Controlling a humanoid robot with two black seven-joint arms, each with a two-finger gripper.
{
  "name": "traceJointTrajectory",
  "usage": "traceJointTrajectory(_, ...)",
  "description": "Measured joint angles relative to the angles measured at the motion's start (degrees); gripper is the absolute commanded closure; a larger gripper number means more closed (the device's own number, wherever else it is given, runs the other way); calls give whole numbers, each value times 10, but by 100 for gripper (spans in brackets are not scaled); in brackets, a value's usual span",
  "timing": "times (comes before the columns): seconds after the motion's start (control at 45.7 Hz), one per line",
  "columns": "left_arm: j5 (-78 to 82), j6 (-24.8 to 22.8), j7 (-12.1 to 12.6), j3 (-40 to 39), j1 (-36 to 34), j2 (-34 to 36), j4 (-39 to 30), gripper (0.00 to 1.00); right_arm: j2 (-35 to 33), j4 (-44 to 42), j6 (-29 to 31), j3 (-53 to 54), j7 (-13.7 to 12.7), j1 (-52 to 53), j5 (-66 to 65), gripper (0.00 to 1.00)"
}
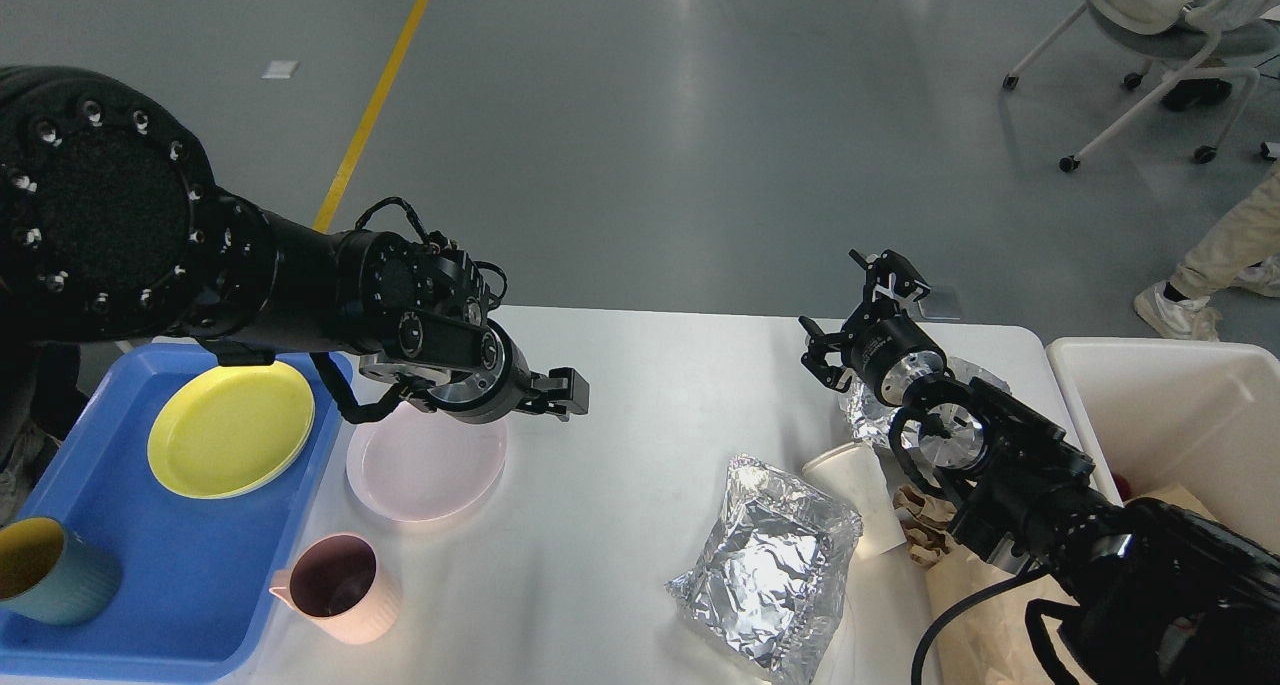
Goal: Tidy desktop
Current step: 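Lower the left gripper toward the pink mug beside the pink plate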
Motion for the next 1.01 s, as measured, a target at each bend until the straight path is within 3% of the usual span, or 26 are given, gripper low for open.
traceJointTrajectory(0.723,1,-2,6,-7,-12,-8,10,4,0,0,0,0,0,0,0,0)
traceJointTrajectory(1.007,0,-147,1,-14,9,-8,9,4,0,0,0,0,0,0,0,0)
